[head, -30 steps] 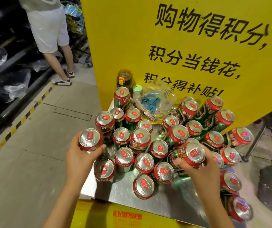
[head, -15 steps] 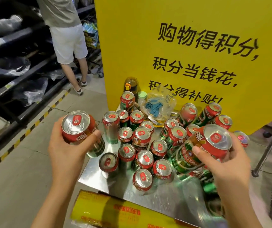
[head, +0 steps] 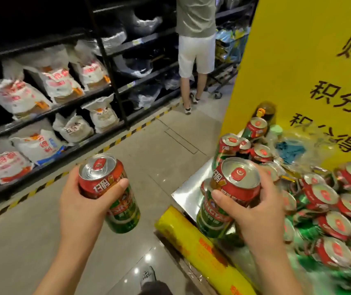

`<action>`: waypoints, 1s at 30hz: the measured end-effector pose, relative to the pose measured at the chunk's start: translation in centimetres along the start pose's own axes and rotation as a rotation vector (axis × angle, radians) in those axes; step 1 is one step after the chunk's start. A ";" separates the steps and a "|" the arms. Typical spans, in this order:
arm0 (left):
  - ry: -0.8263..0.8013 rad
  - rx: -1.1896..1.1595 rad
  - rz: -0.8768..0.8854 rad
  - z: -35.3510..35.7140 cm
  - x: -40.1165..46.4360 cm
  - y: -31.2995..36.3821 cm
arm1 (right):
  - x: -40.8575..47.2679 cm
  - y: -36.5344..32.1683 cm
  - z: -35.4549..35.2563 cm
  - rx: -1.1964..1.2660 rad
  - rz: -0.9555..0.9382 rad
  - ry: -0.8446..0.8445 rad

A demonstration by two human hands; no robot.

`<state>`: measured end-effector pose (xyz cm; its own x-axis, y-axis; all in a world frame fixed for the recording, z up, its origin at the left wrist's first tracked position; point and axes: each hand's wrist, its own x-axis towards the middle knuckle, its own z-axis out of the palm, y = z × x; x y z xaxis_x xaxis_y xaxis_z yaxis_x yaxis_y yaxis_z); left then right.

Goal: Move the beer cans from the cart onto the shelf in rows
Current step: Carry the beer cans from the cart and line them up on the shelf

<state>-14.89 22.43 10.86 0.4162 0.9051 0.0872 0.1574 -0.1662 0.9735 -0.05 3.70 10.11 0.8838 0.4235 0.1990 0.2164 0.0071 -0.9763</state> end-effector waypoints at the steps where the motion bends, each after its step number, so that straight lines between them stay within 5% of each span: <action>1: 0.050 -0.001 -0.020 -1.8 0.1 -0.4 | -0.1 -0.1 1.6 0.020 0.006 -0.049; 8: 0.393 0.029 -0.155 -15.3 1.8 -4.2 | -1.0 -1.2 14.9 0.052 0.023 -0.346; 16: 0.603 0.047 -0.163 -31.1 6.8 -8.3 | -3.2 -2.2 35.4 0.094 0.061 -0.582; 30: 0.664 0.023 -0.155 -44.9 22.4 -12.4 | 1.4 -3.5 60.0 0.060 0.062 -0.718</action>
<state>-47.77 62.34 10.21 -0.2492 0.9663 0.0652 0.1925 -0.0166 0.9812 -24.50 58.65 8.65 0.3986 0.9153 0.0578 0.1334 0.0045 -0.9911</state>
